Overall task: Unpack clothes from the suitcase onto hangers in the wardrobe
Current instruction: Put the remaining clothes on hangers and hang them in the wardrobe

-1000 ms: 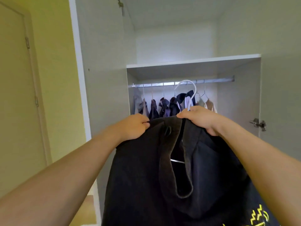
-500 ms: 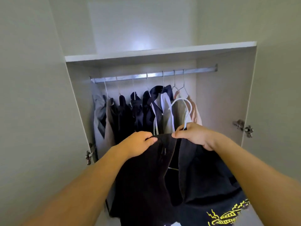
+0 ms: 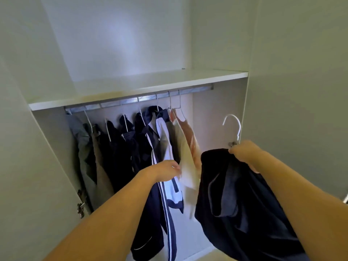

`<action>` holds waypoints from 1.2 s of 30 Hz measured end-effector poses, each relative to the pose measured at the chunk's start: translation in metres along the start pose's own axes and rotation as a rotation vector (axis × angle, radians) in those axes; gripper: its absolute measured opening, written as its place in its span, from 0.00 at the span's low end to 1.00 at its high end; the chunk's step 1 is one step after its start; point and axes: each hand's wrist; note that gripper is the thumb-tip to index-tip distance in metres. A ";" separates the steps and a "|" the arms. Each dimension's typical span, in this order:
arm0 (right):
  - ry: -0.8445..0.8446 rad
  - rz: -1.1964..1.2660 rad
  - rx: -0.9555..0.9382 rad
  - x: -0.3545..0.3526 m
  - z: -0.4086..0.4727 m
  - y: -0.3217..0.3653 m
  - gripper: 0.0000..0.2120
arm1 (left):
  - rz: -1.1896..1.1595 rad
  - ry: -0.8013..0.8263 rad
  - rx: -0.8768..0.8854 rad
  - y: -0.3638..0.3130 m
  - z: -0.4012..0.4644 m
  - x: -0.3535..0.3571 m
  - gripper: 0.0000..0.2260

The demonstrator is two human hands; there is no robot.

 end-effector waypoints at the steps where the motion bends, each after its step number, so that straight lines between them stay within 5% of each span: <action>1: -0.046 0.028 0.021 -0.004 0.005 -0.004 0.15 | 0.003 0.039 0.027 -0.009 0.004 0.006 0.12; 7: -0.133 0.200 0.158 -0.026 0.048 -0.018 0.06 | 0.028 0.143 0.143 -0.062 0.046 0.040 0.17; 15: 0.026 0.377 0.125 -0.024 0.152 -0.001 0.19 | -0.121 0.209 0.127 -0.107 0.164 0.052 0.39; 17: 0.064 0.433 0.137 -0.022 0.182 0.003 0.19 | -0.057 0.113 0.123 -0.110 0.194 0.050 0.41; 19: 0.103 0.474 0.156 -0.019 0.213 0.009 0.19 | -0.033 -0.010 0.149 -0.115 0.222 0.049 0.37; 23: 0.215 0.456 0.144 -0.014 0.240 0.031 0.21 | 0.050 -0.243 0.211 -0.126 0.263 0.045 0.11; 27: 0.148 0.422 0.061 -0.010 0.275 0.045 0.23 | 0.149 -0.390 0.201 -0.127 0.286 0.023 0.10; 30: 0.078 0.390 0.001 -0.004 0.297 0.050 0.19 | -0.245 -0.425 0.203 -0.131 0.292 -0.004 0.07; 33: 0.053 0.385 -0.020 0.001 0.308 0.053 0.17 | -0.713 -0.581 0.007 -0.130 0.315 -0.045 0.08; 36: 0.048 0.411 -0.020 0.004 0.313 0.056 0.14 | -0.918 -0.385 -0.183 -0.129 0.337 -0.069 0.06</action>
Point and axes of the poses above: each hand's wrist, its own z-axis towards the middle knuckle, its own x-axis out of the palm, y = z × x
